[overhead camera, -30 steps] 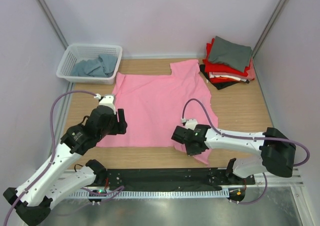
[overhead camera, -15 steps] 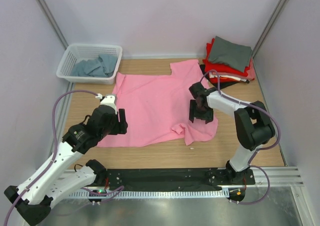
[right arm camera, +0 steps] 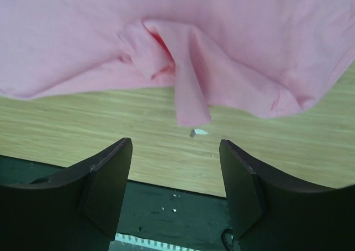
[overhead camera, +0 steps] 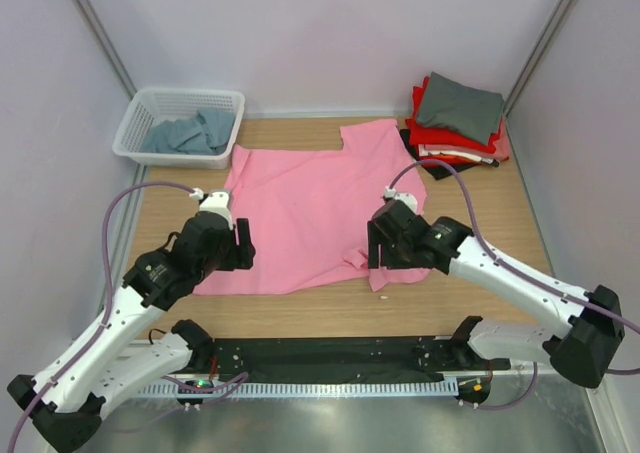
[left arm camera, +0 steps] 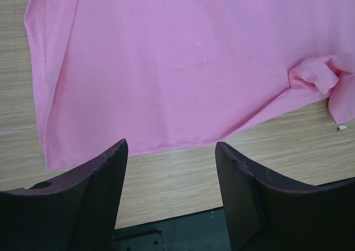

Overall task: Fold and stack the t-shirts
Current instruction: Flatten the tshirt out

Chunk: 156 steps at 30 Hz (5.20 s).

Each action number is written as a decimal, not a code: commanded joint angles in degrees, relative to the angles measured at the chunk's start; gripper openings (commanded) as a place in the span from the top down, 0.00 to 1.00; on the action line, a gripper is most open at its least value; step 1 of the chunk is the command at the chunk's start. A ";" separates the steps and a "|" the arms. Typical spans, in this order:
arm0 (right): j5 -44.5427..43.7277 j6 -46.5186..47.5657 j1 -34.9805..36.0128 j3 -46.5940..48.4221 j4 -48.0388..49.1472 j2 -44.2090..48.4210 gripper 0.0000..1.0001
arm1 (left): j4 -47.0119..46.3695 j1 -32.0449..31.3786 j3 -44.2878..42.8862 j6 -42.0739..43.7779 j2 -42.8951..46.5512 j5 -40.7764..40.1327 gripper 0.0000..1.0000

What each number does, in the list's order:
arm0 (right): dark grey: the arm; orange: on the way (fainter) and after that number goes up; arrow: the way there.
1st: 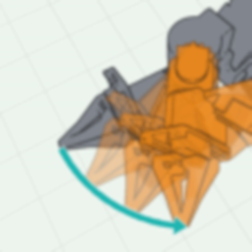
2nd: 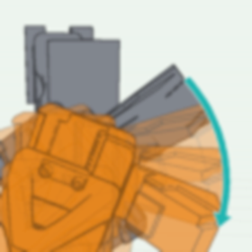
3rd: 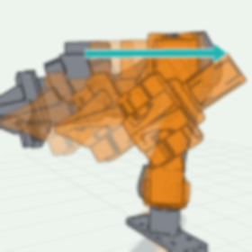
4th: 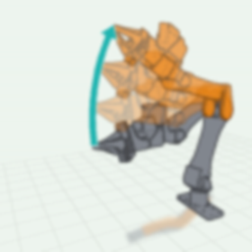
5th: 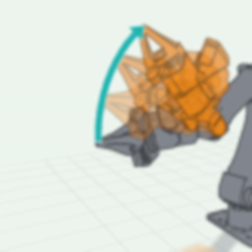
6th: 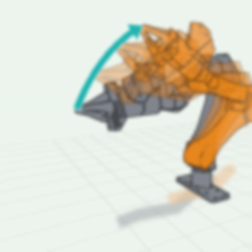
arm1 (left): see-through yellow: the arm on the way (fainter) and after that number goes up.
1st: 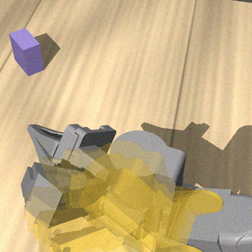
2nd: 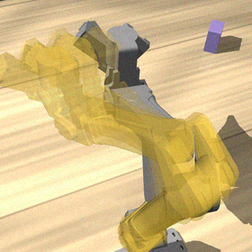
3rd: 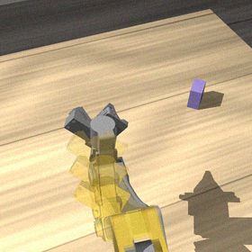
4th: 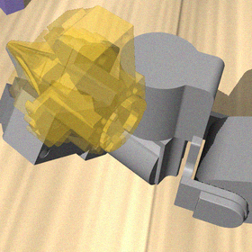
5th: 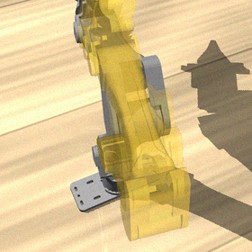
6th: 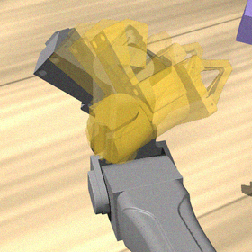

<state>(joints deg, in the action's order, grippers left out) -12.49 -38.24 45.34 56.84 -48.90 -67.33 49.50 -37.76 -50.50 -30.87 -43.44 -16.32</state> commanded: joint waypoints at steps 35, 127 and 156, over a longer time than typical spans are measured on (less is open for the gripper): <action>-13.79 -8.70 12.31 -4.10 3.03 -24.08 0.95 | -2.91 0.05 0.32 0.90 3.10 1.29 0.34; -8.00 -12.53 9.45 -2.78 0.37 -0.78 0.06 | -4.30 0.05 -0.74 -3.49 -9.46 1.63 0.35; 5.10 14.15 -28.47 25.43 9.88 -51.61 0.09 | -19.18 0.14 -6.46 -4.37 -44.11 0.58 0.42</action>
<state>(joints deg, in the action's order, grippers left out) -8.64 -26.17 17.02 84.42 -39.79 -117.10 30.22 -37.76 -55.79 -35.48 -90.87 -14.81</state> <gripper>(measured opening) 0.918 0.584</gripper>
